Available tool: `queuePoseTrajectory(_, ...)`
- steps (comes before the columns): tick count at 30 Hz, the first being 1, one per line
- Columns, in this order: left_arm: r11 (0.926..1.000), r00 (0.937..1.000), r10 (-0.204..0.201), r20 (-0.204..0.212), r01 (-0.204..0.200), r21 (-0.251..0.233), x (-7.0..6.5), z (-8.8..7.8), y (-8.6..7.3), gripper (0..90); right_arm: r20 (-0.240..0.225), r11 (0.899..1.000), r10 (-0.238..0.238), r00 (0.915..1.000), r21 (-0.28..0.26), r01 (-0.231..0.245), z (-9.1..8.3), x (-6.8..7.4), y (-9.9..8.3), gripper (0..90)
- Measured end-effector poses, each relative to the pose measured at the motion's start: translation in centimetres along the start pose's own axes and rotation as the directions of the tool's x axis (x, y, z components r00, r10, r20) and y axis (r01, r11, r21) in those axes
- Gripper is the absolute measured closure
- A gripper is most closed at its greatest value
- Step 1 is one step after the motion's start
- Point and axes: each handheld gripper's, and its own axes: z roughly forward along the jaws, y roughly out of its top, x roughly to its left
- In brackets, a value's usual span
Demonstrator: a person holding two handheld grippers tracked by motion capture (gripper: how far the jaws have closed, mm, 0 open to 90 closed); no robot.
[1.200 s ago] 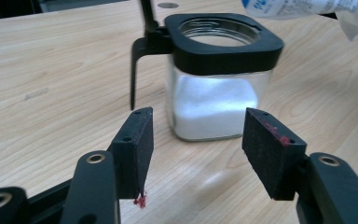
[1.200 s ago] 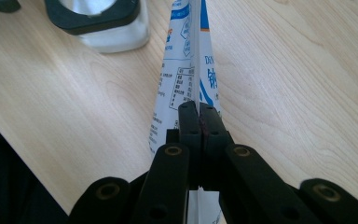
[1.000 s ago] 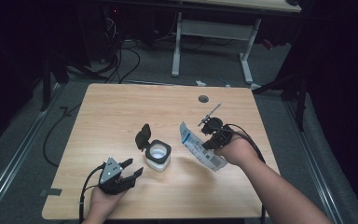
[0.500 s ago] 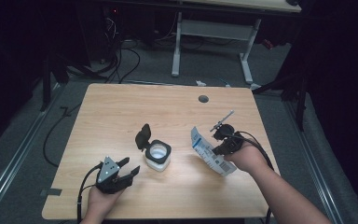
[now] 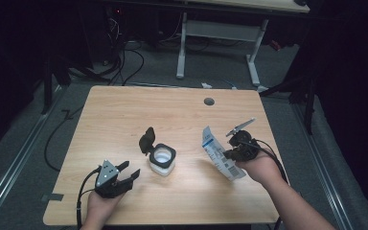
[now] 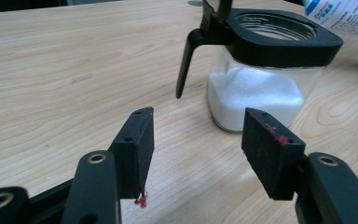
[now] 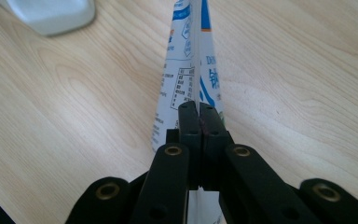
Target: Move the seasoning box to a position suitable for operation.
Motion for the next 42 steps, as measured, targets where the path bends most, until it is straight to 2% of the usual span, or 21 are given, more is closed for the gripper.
queuePoseTrajectory(6, 0.9998, 0.9999, -0.016, -0.005, 0.016, -0.011, 0.9, -0.6, -0.1, 44.4, -0.004, 0.995, 0.028, 0.9996, -0.097, -0.028, -0.2, -0.1, -1.4, 90.0)
queuePoseTrajectory(8, 0.9995, 0.9996, -0.025, -0.01, 0.025, -0.017, 1.3, -0.8, -0.1, 44.4, 0.012, 0.992, 0.018, 0.9998, -0.123, -0.016, -0.1, 0.1, -1.8, 90.0)
queuePoseTrajectory(11, 0.9991, 0.9987, -0.04, -0.033, 0.039, -0.016, 1.9, -1.1, -0.1, 44.9, -0.009, 0.987, 0.032, 0.9995, -0.157, -0.033, 0.2, 0.0, -2.4, 90.0)
queuePoseTrajectory(14, 0.9981, 0.9976, -0.058, -0.038, 0.057, -0.024, 2.3, -1.3, -0.1, 45.3, -0.014, 0.98, 0.044, 0.9989, -0.193, -0.046, 0.4, -0.2, -2.8, 90.0)
queuePoseTrajectory(18, 0.9993, 0.9983, -0.037, -0.044, 0.036, -0.01, 2.3, -1.3, -0.1, 45.8, -0.016, 0.968, 0.062, 0.998, -0.244, -0.064, 0.4, -0.3, -3.3, 90.0)
queuePoseTrajectory(20, 0.9996, 0.9977, -0.013, -0.067, 0.015, 0.022, 2.1, -1.1, 0.0, 47.2, -0.032, 0.958, 0.072, 0.9969, -0.275, -0.078, 0.4, -0.5, -3.5, 90.0)
queuePoseTrajectory(21, 0.9995, 0.9976, -0.009, -0.068, 0.011, 0.029, 2.1, -1.0, 0.0, 47.6, -0.034, 0.952, 0.078, 0.9963, -0.293, -0.085, 0.4, -0.5, -3.6, 90.0)
queuePoseTrajectory(23, 0.9985, 0.9974, 0.01, -0.071, -0.006, 0.053, 2.0, -0.9, 0.0, 47.8, -0.04, 0.947, 0.086, 0.9955, -0.306, -0.094, 0.5, -0.6, -3.8, 90.0)
queuePoseTrajectory(24, 0.9979, 0.9971, 0.02, -0.073, -0.015, 0.062, 1.9, -0.8, 0.0, 47.8, -0.032, 0.944, 0.084, 0.9959, -0.319, -0.09, 0.6, -0.5, -3.9, 90.0)
queuePoseTrajectory(26, 0.9969, 0.9965, 0.038, -0.074, -0.032, 0.072, 1.8, -0.7, 0.0, 47.7, -0.046, 0.935, 0.097, 0.9942, -0.339, -0.107, 0.8, -0.5, -4.2, 90.0)
queuePoseTrajectory(30, 0.9974, 0.9973, 0.029, -0.068, -0.024, 0.068, 2.0, -0.9, 0.0, 46.7, -0.026, 0.921, 0.099, 0.9947, -0.376, -0.102, 1.4, -0.3, -4.8, 90.0)
queuePoseTrajectory(35, 0.9978, 0.9976, 0.004, -0.07, 0.001, 0.066, 3.0, -1.5, -0.2, 46.7, -0.033, 0.885, 0.123, 0.9919, -0.449, -0.124, 2.0, -0.3, -5.3, 90.0)
queuePoseTrajectory(37, 0.9979, 0.9975, 0.002, -0.071, 0.003, 0.064, 3.2, -1.8, -0.3, 46.7, -0.026, 0.876, 0.13, 0.9911, -0.465, -0.128, 2.2, -0.2, -5.5, 90.0)
queuePoseTrajectory(41, 0.9972, 0.9976, 0.012, -0.068, -0.007, 0.075, 3.4, -1.8, -0.4, 46.7, -0.026, 0.852, 0.136, 0.9904, -0.507, -0.13, 2.6, -0.2, -5.8, 90.0)
queuePoseTrajectory(42, 0.9972, 0.9977, 0.01, -0.067, -0.005, 0.075, 3.3, -1.7, -0.5, 46.7, -0.025, 0.85, 0.138, 0.9901, -0.511, -0.132, 2.7, -0.2, -5.9, 90.0)
